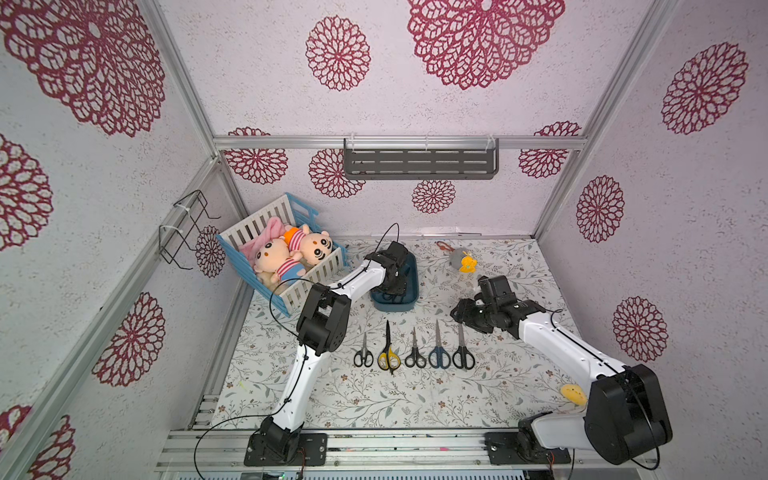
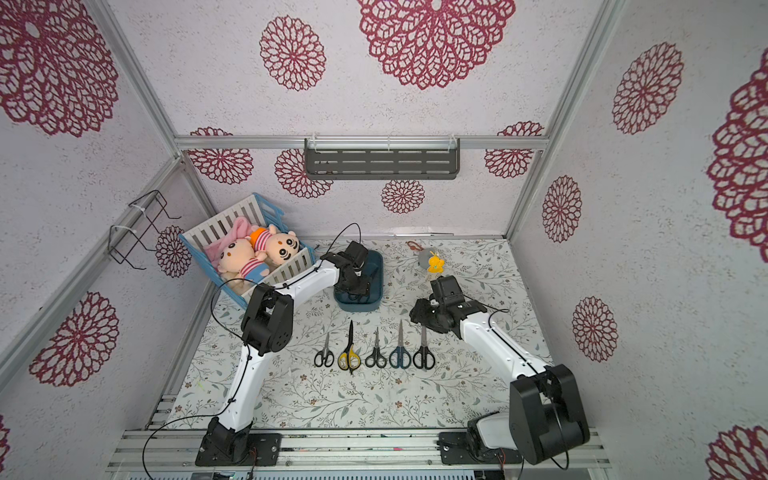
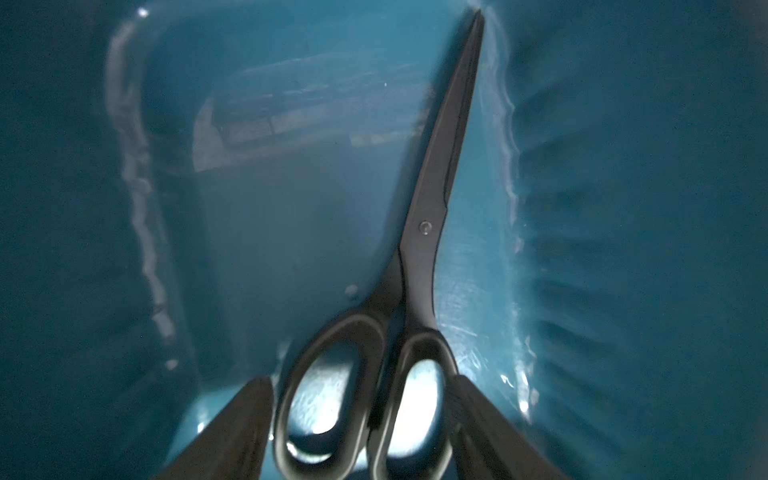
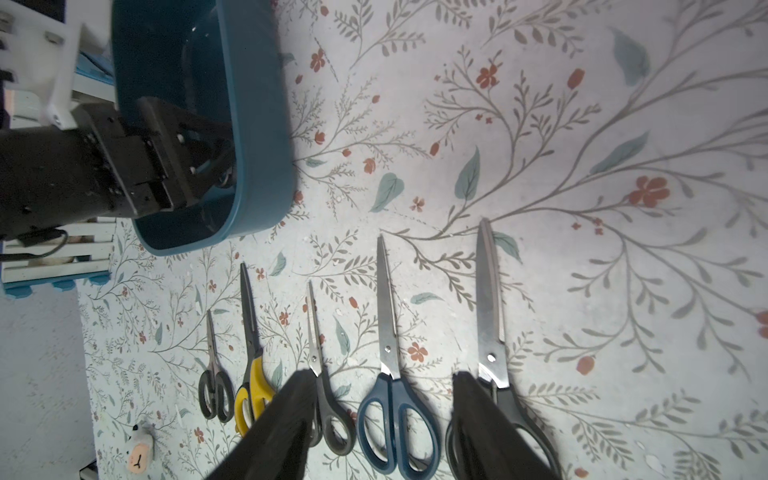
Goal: Take the scissors out of the storage box
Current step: Pick up the scissors from the storage box.
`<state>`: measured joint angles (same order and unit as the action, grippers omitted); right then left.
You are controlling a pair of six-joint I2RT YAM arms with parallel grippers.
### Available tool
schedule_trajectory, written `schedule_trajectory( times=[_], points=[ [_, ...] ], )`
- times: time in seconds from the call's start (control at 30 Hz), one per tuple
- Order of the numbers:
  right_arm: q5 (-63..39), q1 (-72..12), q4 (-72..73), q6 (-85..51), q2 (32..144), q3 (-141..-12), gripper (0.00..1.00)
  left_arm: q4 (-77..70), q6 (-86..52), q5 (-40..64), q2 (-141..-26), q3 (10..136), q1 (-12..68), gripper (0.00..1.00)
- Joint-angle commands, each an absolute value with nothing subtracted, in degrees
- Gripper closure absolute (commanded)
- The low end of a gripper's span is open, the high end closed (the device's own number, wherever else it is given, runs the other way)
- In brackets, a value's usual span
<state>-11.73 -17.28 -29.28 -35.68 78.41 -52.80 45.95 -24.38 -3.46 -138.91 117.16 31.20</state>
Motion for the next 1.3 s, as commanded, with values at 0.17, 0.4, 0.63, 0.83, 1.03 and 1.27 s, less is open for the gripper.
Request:
schedule_trajectory(
  times=[0.17,0.4,0.63,0.83,1.03,1.27],
  points=[
    [-13.1,-18.6,-26.0,-36.7,80.6,-55.5,0.43,49.7,-24.2,-1.4,-144.6,121.0,31.5,0.45],
    [-14.3,-18.9,-24.3,-37.3,81.7,-55.4,0.43,49.9,-25.4,-1.0,-147.4,122.2,31.6,0.69],
    [-15.5,-19.5,-22.8,-38.0,83.7,-56.5,0.43,51.6,-25.5,-1.1,-149.9,125.8,31.4,0.65],
    [-15.5,-19.6,-22.5,-38.0,84.5,-57.2,0.43,51.1,-24.0,-1.2,-148.3,125.4,31.3,0.67],
    [-15.4,-19.8,-22.2,-38.1,85.1,-57.7,0.43,53.5,-20.0,-2.8,-147.2,125.6,32.0,0.70],
    [-15.4,-20.4,-22.2,-38.1,86.6,-59.2,0.43,51.9,-19.7,-4.4,-142.7,122.3,31.9,0.66]
  ],
)
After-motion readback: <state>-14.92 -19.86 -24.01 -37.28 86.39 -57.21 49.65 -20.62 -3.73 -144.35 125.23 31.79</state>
